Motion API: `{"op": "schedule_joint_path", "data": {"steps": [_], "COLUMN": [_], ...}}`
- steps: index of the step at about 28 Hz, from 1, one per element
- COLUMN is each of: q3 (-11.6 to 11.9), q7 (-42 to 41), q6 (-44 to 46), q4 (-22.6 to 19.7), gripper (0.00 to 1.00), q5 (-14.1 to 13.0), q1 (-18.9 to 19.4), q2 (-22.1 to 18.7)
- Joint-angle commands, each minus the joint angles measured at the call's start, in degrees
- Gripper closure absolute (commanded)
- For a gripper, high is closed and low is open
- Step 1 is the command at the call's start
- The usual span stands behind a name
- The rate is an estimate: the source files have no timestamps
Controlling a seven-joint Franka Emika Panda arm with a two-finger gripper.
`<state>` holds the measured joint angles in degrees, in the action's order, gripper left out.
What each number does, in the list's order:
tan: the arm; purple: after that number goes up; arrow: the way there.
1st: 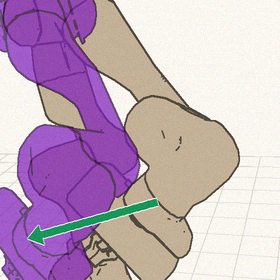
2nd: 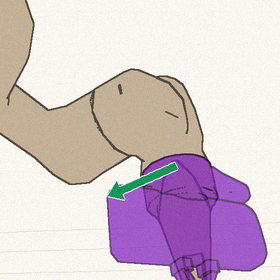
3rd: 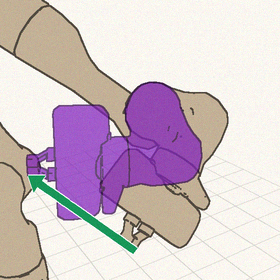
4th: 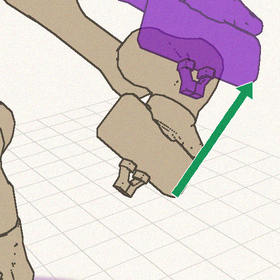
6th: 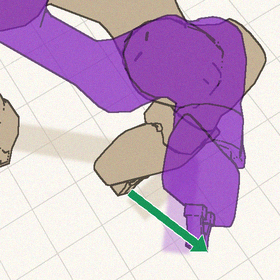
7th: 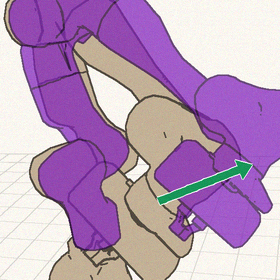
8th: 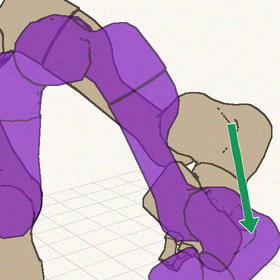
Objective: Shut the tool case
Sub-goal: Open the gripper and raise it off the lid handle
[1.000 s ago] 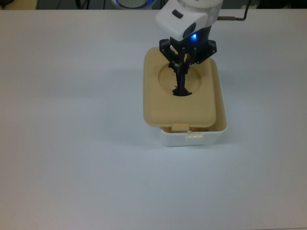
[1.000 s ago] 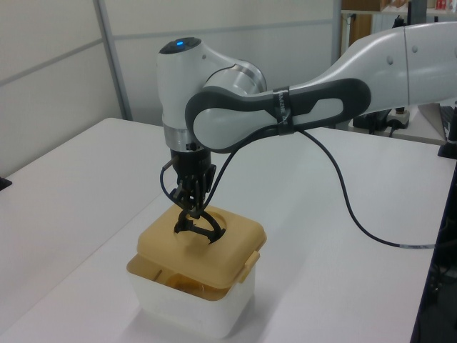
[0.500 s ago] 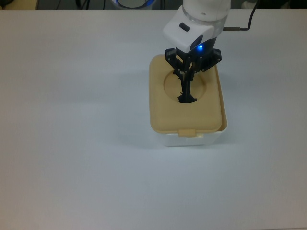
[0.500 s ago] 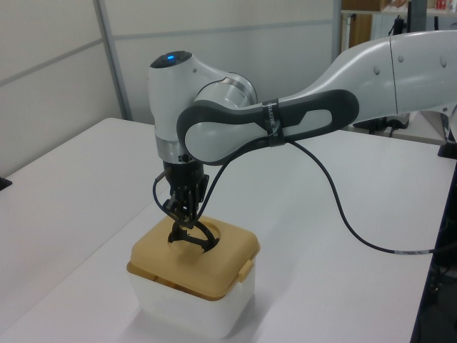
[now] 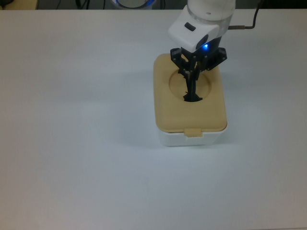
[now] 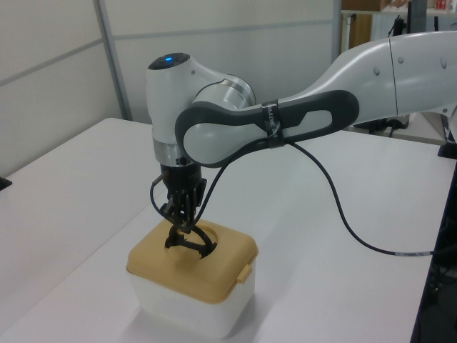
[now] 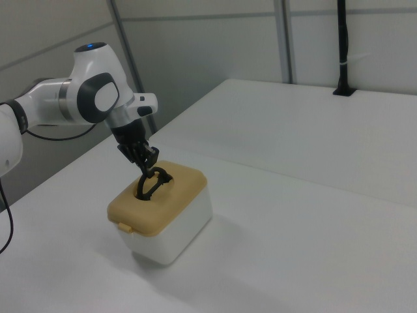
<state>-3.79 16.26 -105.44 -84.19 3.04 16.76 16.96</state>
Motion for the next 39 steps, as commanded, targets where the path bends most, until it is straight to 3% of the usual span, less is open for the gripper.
{"op": "schedule_joint_path", "data": {"steps": [1, 3, 5, 15, 23, 32, 39], "q3": [0.28, 0.36, 0.36, 1.07, 1.33, 1.33, 2.12], "q7": [0.70, 0.52, 0.52, 0.44, 0.44, -2.46, -5.10], "q6": [-0.82, -0.82, -0.82, -0.55, 2.69, 12.18, 13.95], "q4": [0.44, 0.43, 0.52, 1.05, 1.14, 0.88, 0.09], "gripper": [0.81, 0.34, 0.00, 0.00, 0.00, 0.00, 0.00], "q5": [-1.02, -1.02, -0.84, -0.49, -0.23, -0.14, -0.49], "q1": [1.70, 1.70, 1.61, 1.08, -1.29, -7.96, -12.10], "q2": [0.44, 0.44, 0.44, -0.35, -4.39, -12.39, -13.71]}}
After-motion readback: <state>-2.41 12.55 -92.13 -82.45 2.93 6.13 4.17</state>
